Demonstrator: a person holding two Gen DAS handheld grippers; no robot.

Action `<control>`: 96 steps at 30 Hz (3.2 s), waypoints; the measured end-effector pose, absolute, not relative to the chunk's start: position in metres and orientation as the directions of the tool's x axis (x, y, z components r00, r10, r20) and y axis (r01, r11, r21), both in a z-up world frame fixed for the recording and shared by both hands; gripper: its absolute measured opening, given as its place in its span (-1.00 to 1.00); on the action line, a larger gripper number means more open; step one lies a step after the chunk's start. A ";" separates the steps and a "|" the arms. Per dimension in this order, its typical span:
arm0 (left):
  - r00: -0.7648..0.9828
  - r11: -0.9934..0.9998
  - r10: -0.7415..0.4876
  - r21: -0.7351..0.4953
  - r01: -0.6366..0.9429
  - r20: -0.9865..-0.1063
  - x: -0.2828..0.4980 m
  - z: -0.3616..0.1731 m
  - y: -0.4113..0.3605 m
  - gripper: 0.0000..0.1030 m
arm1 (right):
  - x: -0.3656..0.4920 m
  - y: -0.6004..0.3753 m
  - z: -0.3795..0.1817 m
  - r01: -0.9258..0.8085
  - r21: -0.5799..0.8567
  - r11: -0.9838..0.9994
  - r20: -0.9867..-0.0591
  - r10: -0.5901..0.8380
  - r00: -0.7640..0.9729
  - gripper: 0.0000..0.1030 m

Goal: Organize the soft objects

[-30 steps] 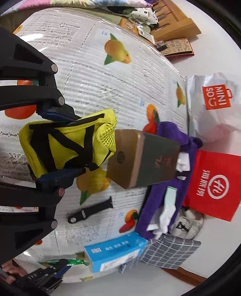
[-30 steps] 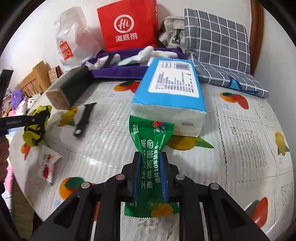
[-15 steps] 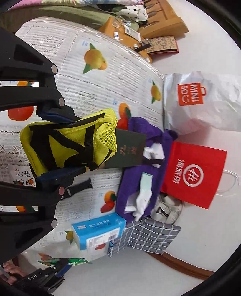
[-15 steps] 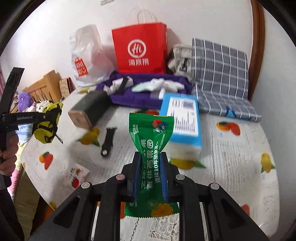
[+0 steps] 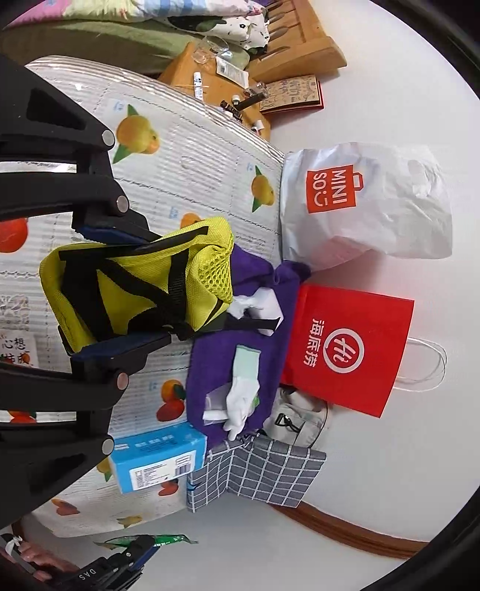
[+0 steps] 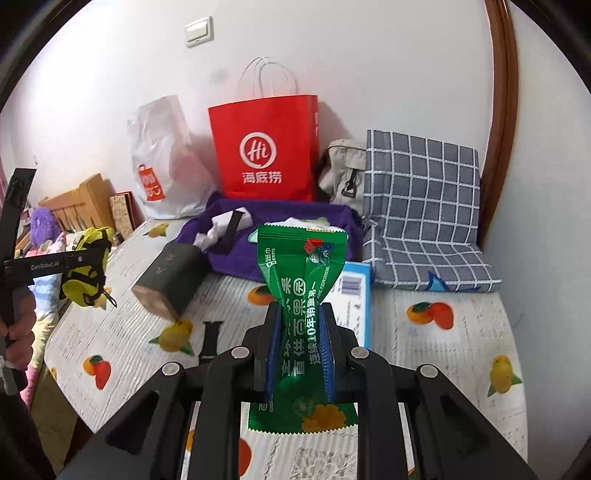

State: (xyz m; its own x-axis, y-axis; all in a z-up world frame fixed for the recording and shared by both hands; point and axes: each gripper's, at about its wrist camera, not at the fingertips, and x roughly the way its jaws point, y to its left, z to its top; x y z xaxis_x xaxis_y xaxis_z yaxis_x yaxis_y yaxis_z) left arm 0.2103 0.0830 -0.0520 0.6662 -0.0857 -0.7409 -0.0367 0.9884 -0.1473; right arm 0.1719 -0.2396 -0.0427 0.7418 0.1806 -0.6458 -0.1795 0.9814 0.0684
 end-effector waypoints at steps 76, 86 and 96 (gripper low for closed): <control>0.473 0.950 -0.294 -0.310 0.046 -0.830 0.465 -0.138 0.035 -0.08 | 0.465 -0.216 -0.147 -0.201 0.193 0.960 -0.812 0.271 0.518 -0.42; 0.522 0.944 -0.302 -0.328 0.045 -0.798 0.462 -0.126 0.037 0.38 | 0.460 -0.216 -0.132 -0.211 0.165 0.964 -0.784 0.258 0.565 0.14; 0.565 0.954 -0.261 -0.297 0.030 -0.783 0.431 -0.093 0.054 0.39 | 0.404 -0.201 -0.085 -0.242 0.142 0.960 -0.716 0.269 0.645 0.19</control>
State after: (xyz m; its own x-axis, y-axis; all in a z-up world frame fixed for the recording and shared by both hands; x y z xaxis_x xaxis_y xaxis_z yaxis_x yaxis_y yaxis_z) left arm 0.4313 0.0537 -0.0927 0.5649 -0.2611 -0.7827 0.0296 0.9544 -0.2970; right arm 0.4037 -0.2008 -0.0853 0.6445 0.2688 -0.7158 -0.2422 0.9597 0.1424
